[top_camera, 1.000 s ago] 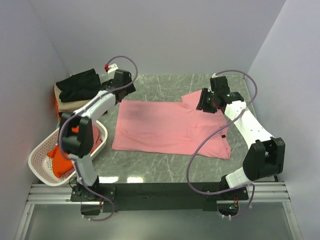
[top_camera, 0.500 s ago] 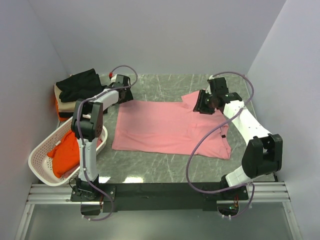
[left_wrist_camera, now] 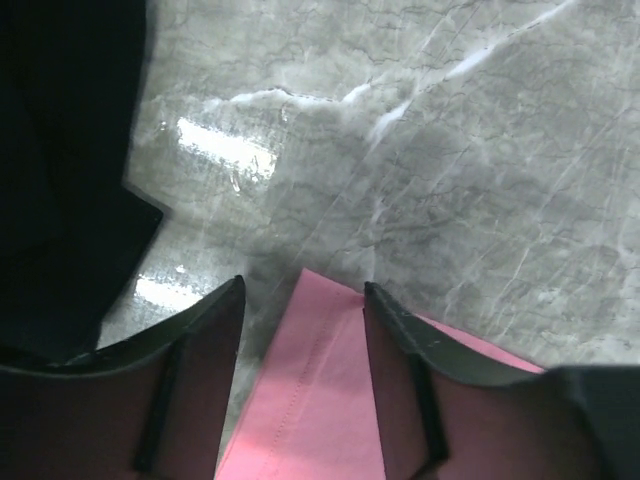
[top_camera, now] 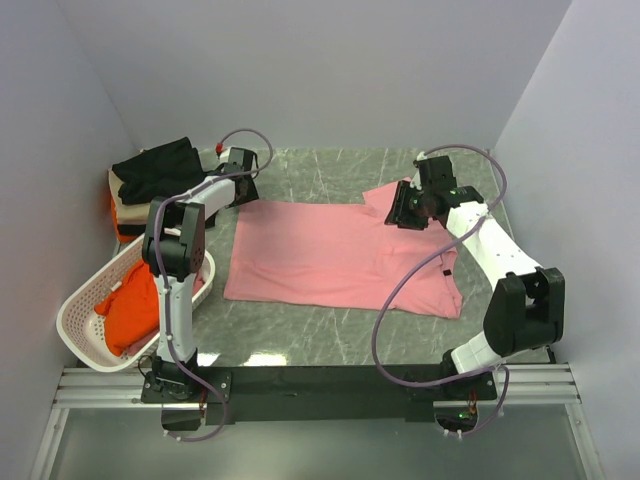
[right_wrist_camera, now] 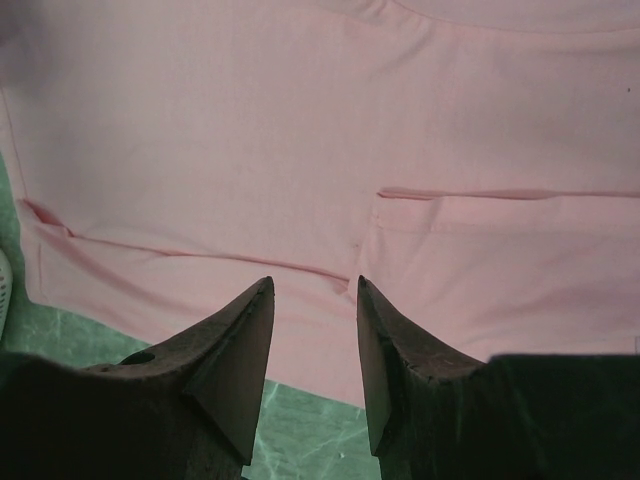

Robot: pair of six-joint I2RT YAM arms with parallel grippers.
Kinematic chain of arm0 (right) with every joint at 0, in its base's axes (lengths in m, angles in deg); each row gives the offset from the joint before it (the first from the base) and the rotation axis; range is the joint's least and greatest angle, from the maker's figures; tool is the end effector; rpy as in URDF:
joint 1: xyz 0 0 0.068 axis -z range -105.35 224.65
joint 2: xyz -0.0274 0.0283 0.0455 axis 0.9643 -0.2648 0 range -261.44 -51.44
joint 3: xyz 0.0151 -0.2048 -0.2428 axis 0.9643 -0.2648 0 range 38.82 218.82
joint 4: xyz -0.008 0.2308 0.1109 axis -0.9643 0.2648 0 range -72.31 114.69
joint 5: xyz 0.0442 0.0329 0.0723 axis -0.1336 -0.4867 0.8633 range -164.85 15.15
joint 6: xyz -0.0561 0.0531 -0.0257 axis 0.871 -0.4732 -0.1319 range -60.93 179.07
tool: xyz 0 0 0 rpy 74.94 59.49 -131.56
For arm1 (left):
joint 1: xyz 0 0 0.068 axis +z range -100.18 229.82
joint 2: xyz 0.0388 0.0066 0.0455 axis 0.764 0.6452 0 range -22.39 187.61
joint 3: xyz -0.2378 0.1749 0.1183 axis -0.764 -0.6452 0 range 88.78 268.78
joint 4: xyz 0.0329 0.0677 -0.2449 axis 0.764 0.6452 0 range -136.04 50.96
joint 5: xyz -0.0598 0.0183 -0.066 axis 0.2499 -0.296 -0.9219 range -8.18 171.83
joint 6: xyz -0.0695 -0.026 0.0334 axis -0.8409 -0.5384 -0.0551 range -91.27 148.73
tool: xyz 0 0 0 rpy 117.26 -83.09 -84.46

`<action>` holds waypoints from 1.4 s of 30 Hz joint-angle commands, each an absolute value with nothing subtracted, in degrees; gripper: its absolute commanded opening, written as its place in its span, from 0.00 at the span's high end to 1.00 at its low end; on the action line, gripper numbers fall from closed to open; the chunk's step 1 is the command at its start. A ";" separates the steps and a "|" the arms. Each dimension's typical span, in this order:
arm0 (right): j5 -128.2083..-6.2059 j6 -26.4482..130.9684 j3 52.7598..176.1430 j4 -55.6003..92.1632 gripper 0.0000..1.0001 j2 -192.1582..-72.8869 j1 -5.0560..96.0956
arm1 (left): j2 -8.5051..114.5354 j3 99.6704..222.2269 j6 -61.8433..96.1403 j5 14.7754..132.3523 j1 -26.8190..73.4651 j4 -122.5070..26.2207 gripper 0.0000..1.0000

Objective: Fold and stack the t-shirts
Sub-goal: Fold the tshirt

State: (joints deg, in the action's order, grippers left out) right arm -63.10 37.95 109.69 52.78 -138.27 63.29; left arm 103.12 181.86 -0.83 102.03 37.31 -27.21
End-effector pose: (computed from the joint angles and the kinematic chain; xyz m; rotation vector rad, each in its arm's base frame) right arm 0.3299 0.0810 0.3041 0.1223 2.4989 0.4943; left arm 0.5153 -0.0893 0.1791 -0.5023 2.3408 0.0959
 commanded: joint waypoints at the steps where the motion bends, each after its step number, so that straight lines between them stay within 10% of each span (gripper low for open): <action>1: -62.54 38.68 109.57 50.73 0.54 -137.49 63.66 | 103.47 182.82 -0.45 100.46 37.34 -28.46 0.46; 23: -63.77 43.96 146.29 57.49 0.54 -167.97 71.92 | 105.14 184.23 -0.19 100.99 37.34 -26.79 0.99; 42: -72.12 47.21 173.20 59.17 0.52 -194.26 74.47 | 101.18 181.33 -0.19 100.20 37.25 -27.14 1.00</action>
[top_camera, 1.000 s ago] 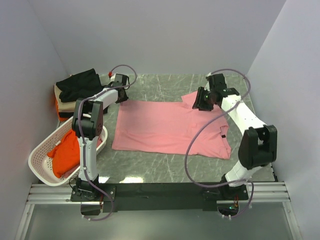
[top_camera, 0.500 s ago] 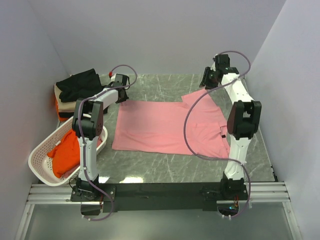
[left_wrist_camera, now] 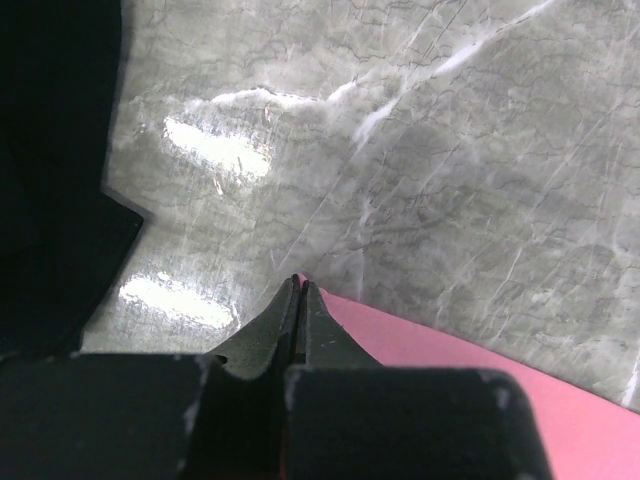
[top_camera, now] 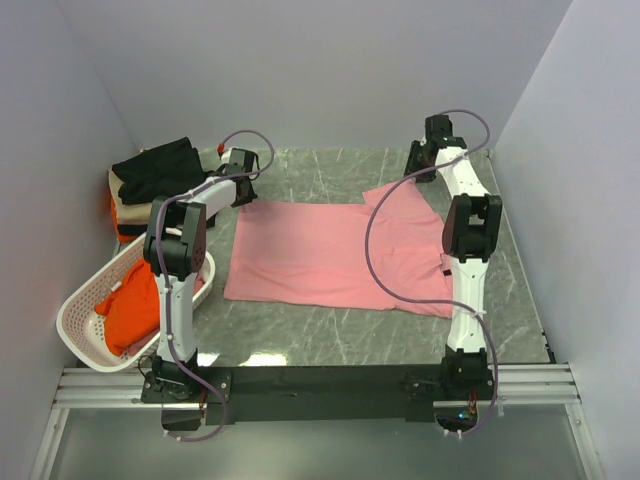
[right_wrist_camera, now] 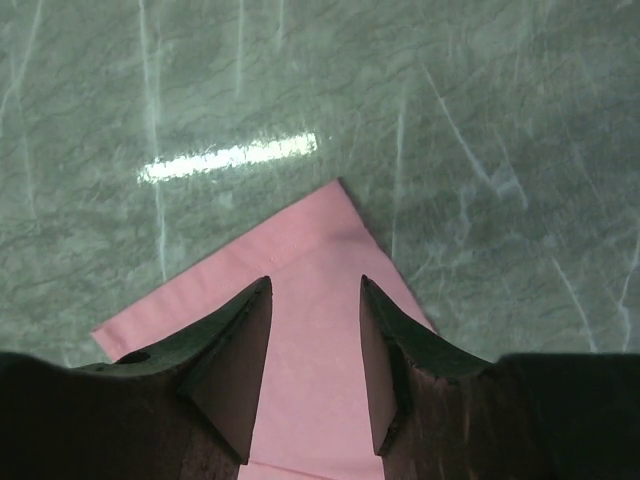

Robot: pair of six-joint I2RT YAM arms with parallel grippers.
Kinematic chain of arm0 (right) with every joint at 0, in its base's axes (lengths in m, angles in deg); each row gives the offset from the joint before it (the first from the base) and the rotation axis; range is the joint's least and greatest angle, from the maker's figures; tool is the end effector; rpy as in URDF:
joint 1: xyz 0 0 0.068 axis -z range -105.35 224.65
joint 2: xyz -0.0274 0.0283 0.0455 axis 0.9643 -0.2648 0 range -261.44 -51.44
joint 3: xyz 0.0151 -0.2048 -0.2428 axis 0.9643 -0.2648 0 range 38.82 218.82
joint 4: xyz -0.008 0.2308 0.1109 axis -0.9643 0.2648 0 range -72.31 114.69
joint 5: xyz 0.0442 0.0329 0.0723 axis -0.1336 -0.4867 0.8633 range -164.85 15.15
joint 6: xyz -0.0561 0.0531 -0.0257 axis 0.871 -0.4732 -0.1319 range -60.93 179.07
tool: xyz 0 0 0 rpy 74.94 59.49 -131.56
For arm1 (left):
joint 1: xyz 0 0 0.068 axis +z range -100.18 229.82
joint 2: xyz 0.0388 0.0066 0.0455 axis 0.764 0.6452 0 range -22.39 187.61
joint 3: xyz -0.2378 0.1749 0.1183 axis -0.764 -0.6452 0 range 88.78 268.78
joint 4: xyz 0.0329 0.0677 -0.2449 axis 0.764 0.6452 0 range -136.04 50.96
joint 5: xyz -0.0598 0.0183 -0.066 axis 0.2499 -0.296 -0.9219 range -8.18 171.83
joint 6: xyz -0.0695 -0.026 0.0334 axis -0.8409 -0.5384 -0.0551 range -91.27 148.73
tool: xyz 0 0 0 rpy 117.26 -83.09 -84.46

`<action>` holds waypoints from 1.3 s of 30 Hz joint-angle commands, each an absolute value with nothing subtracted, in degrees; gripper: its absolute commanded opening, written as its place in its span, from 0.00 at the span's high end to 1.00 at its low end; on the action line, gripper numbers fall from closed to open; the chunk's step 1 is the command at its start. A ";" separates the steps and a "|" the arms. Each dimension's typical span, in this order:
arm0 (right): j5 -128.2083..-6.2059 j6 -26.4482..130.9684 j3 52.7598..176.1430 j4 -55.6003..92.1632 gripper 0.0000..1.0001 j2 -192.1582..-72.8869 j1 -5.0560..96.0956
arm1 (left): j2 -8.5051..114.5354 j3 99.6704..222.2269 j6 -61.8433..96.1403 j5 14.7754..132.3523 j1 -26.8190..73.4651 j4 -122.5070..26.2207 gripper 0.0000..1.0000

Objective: Fold and stack the t-shirts
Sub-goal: Fold the tshirt

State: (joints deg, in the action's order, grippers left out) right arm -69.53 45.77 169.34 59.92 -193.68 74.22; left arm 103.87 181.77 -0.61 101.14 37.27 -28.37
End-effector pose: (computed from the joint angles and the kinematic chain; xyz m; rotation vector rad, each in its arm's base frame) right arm 0.5968 0.0111 0.1972 0.2448 2.5079 0.2143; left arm 0.5179 -0.0913 0.1735 -0.4917 2.3434 0.0769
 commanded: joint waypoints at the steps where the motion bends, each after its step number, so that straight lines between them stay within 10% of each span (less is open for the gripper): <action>1: -72.04 47.04 173.90 59.00 0.52 -194.70 74.38 | 101.18 181.33 -0.19 100.11 37.17 -27.14 0.99; 18: -73.44 47.99 179.53 59.79 0.40 -202.61 76.05 | 99.87 181.33 -0.10 99.93 37.08 -27.05 0.99; 26: -69.58 48.35 177.51 58.56 0.59 -201.82 76.67 | 99.69 181.07 0.16 100.37 37.08 -26.79 0.99; 39: -66.94 51.95 176.01 60.75 0.59 -201.91 75.35 | 100.22 181.85 0.34 100.37 37.08 -26.18 1.00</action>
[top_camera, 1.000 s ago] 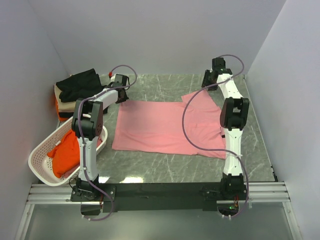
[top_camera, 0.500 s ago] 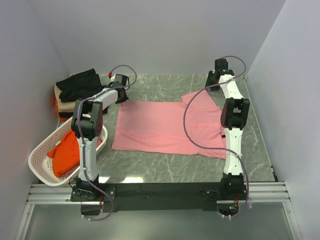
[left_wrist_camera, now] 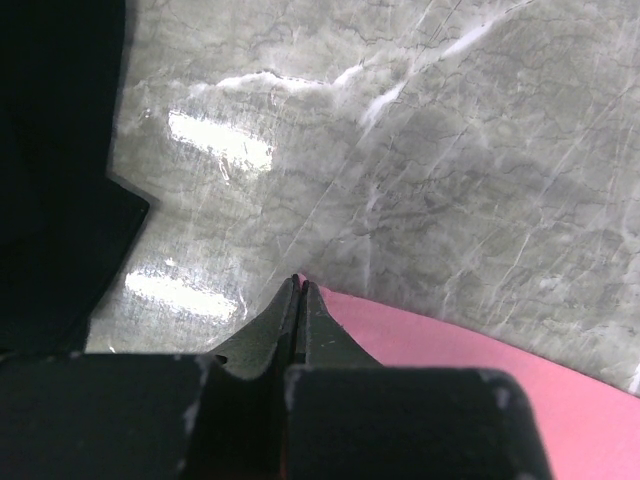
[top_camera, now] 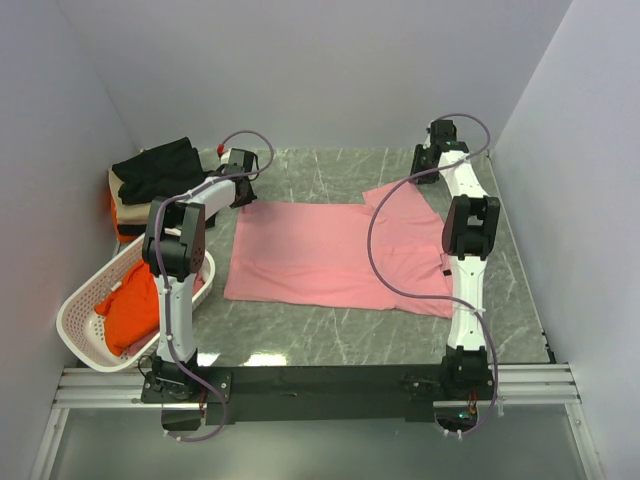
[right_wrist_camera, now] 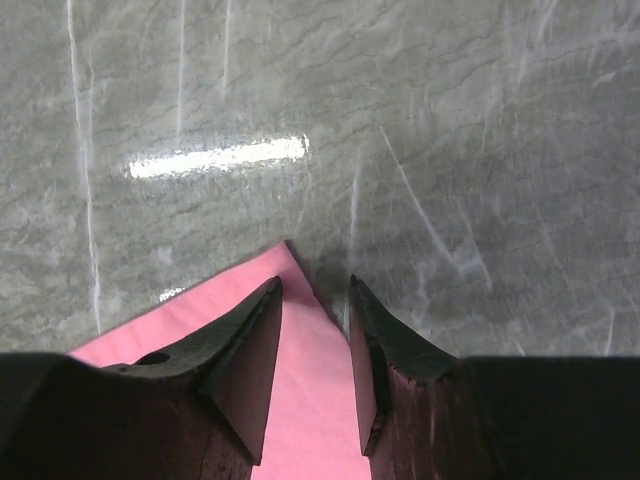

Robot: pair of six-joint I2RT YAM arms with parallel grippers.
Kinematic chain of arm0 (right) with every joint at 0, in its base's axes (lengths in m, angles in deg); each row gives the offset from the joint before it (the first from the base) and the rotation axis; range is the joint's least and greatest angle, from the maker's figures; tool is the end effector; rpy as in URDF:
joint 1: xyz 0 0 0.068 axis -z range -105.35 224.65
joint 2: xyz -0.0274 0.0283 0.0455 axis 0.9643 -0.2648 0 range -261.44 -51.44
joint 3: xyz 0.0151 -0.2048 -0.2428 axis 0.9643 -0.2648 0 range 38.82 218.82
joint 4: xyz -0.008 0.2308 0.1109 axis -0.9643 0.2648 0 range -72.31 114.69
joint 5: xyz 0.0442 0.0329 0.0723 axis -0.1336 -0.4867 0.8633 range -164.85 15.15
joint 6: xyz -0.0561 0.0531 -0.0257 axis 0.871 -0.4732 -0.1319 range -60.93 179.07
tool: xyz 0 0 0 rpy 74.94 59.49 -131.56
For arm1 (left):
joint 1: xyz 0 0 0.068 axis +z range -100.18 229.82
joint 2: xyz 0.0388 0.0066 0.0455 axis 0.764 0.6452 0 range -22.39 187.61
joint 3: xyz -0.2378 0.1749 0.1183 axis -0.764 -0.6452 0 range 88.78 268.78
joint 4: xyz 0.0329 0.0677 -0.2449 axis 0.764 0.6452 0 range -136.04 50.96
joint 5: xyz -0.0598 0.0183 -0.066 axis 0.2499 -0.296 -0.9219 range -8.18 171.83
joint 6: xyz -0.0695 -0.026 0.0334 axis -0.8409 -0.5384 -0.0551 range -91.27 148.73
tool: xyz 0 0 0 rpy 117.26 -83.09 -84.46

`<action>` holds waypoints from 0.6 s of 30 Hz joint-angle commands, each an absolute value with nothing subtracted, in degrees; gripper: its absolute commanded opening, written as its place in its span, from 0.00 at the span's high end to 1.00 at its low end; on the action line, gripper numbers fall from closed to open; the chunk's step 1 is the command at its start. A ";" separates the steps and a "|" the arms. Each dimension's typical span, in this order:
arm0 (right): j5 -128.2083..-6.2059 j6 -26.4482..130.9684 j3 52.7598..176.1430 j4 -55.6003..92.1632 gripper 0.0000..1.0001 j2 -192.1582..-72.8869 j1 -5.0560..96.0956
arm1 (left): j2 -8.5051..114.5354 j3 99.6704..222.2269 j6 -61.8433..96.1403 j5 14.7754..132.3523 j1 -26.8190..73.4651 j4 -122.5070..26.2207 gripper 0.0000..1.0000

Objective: Fold and stack the t-shirts
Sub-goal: Fold the tshirt

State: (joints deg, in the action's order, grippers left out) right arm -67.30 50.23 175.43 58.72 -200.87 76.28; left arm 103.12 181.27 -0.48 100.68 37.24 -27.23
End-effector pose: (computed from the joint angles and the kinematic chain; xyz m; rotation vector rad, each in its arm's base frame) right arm 0.6189 -0.0083 0.1606 0.1756 2.5062 0.2170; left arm 0.5133 -0.0911 0.1754 -0.4850 2.3618 0.0765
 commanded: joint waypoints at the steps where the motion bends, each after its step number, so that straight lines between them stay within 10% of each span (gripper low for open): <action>1: -67.02 52.22 175.93 60.75 0.59 -201.82 75.26 | 100.04 181.77 0.43 100.37 37.08 -26.26 0.99; 18: -67.46 54.15 173.82 62.16 0.62 -200.94 73.33 | 100.74 182.03 0.43 100.46 36.99 -25.91 0.99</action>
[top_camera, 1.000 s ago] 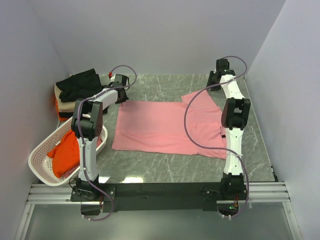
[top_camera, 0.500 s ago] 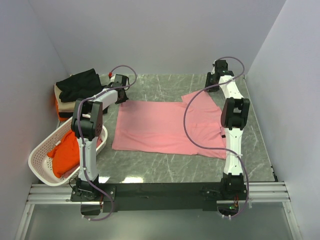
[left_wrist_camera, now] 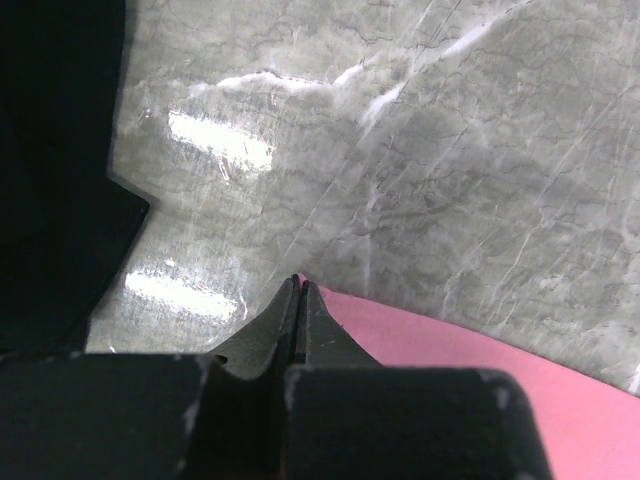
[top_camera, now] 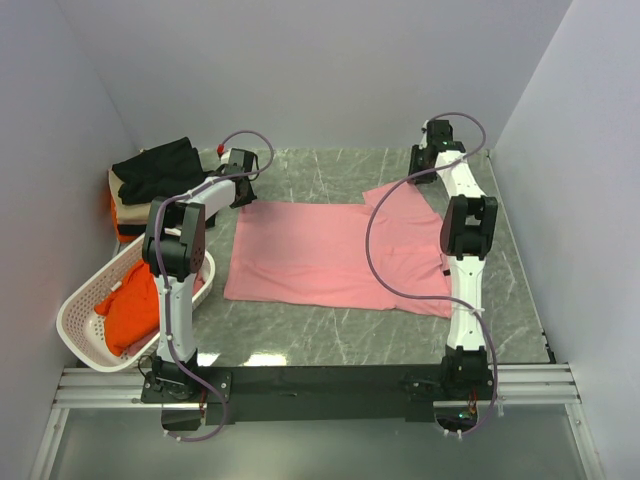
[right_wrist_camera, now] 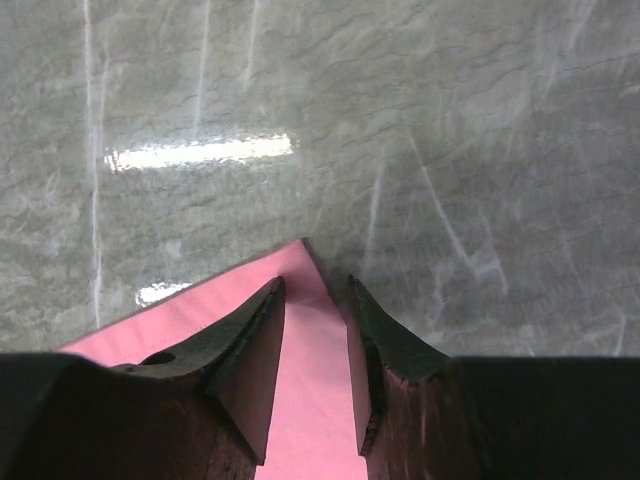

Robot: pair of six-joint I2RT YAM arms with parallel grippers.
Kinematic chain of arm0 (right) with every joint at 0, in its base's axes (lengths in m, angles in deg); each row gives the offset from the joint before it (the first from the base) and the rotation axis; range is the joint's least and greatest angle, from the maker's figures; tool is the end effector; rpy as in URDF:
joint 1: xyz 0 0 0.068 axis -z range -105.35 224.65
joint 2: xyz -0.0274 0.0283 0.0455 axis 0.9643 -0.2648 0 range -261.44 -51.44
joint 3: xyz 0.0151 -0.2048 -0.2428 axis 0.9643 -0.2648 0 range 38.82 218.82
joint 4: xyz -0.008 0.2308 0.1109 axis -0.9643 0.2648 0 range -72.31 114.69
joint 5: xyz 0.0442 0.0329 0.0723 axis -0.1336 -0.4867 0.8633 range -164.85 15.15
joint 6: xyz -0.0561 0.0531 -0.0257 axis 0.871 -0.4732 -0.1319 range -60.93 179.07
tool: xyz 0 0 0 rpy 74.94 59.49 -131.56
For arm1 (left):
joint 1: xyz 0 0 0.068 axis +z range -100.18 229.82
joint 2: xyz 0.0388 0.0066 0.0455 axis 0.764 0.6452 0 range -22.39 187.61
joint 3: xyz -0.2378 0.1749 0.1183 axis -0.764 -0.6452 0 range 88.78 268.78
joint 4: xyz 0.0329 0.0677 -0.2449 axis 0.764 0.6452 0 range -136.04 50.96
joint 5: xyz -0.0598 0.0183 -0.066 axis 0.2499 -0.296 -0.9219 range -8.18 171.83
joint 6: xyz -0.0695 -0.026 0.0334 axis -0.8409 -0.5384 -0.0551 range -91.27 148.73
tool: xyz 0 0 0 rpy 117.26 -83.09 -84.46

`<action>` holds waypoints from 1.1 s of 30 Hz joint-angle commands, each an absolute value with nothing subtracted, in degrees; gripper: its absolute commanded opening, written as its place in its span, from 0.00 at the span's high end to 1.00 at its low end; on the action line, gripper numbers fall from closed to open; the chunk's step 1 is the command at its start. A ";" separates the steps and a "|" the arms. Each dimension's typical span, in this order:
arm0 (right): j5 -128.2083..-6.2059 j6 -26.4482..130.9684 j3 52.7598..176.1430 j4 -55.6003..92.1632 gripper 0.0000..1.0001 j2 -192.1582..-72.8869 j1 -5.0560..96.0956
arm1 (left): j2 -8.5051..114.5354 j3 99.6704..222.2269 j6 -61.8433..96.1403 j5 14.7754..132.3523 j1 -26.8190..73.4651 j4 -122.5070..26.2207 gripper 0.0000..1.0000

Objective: Fold and stack the t-shirts
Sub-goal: Fold the tshirt

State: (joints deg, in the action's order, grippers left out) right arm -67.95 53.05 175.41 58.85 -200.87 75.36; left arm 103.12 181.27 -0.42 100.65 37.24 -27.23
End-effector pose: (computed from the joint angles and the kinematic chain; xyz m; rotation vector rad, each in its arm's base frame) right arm 0.6187 0.0008 0.1602 0.0987 2.5117 0.1893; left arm 0.5133 -0.0911 0.1754 -0.4836 2.3623 0.0764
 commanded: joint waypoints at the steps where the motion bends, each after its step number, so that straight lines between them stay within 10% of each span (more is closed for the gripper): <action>1: -67.55 54.41 173.64 62.16 0.62 -200.77 72.98 | 100.83 182.12 0.43 100.46 37.08 -26.00 0.99; 7: -67.73 54.94 173.20 62.60 0.70 -200.59 72.54 | 100.66 182.30 0.52 100.46 36.99 -25.83 1.00; 12: -69.74 54.77 172.85 62.16 0.99 -200.24 72.45 | 100.66 182.30 0.60 100.55 37.08 -25.56 0.99; 33: -67.46 51.52 136.92 42.74 1.00 -166.60 73.15 | 90.82 172.37 -0.71 100.99 36.90 -34.35 0.99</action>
